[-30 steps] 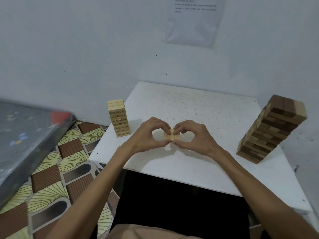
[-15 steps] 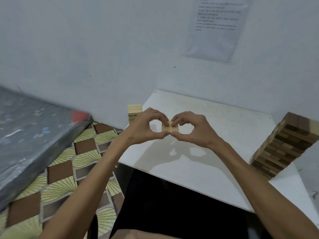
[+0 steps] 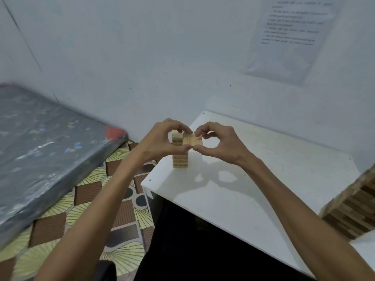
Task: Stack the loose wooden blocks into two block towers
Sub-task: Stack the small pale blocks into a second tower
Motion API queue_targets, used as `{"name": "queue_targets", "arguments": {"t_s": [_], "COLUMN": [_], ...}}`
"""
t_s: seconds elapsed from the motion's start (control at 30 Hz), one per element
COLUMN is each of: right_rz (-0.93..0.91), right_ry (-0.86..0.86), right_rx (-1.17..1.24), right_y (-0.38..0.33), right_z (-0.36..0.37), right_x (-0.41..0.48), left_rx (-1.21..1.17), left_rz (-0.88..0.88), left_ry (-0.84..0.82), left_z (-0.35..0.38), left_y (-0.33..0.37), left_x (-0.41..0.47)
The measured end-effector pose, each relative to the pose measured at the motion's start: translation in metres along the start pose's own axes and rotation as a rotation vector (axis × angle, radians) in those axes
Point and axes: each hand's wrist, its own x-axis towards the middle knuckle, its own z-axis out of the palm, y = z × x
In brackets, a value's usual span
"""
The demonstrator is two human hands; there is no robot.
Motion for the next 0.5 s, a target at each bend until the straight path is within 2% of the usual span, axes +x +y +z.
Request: {"name": "queue_targets", "arguments": {"t_s": [0.17,0.5], "right_rz": [-0.083,-0.008], "right_ry": [-0.021,-0.070], "right_rx": [0.004,-0.119], "right_y": [0.001,0.009], "right_z": [0.010,0.018], "right_x": [0.027,0.056], "left_rx": [0.000,0.019], "left_rz": [0.024,-0.066], "left_ry": [0.018,0.043], "left_z": [-0.014,-0.019], "left_y": [-0.014,-0.040], "left_x": [0.004,0.014]}}
